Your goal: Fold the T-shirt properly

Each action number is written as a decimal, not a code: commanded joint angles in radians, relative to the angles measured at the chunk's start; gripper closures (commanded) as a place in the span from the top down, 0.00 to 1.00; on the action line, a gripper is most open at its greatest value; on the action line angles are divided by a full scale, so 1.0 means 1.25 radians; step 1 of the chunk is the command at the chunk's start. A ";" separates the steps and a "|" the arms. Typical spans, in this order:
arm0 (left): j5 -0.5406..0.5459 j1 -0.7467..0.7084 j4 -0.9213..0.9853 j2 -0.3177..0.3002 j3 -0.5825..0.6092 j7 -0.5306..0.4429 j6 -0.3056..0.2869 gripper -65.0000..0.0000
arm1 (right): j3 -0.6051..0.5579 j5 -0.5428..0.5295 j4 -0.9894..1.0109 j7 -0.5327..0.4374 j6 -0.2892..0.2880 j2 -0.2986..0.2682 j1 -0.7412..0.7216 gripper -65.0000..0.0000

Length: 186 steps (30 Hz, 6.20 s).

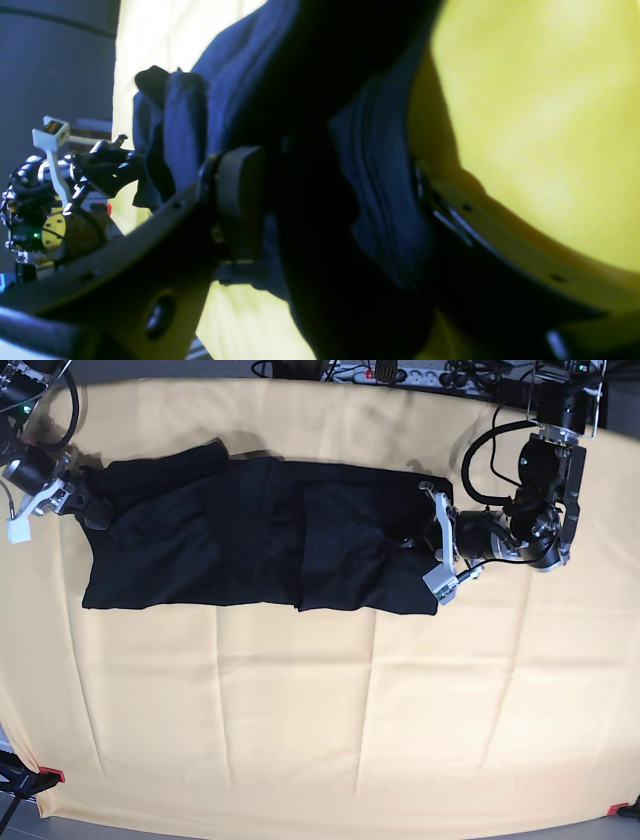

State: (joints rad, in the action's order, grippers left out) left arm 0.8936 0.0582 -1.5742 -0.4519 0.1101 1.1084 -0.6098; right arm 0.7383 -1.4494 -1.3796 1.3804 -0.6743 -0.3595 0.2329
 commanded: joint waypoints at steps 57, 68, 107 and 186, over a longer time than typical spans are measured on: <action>-0.037 0.000 -0.001 -0.011 -0.002 0.037 0.009 0.00 | -0.045 -0.027 -0.010 -0.005 0.001 -0.003 -0.067 0.58; -0.038 0.000 -0.001 -0.011 -0.002 0.037 0.009 0.00 | -0.038 -0.027 -0.017 0.004 0.003 -0.011 -0.067 0.58; -0.038 0.000 -0.001 -0.011 -0.002 0.035 0.009 0.00 | -0.047 -0.027 -0.032 -0.014 -0.019 0.063 -0.067 0.41; 0.325 -0.119 -0.085 -0.064 -0.543 0.132 0.009 0.00 | -0.596 0.367 -0.456 -0.244 -0.019 0.341 -0.081 0.00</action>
State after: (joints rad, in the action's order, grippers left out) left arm 1.2758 -0.1024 -1.6672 -0.5121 -0.5613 1.2869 -0.5953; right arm -0.0051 -0.9577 -1.9339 1.1130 -0.6926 0.0639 0.1471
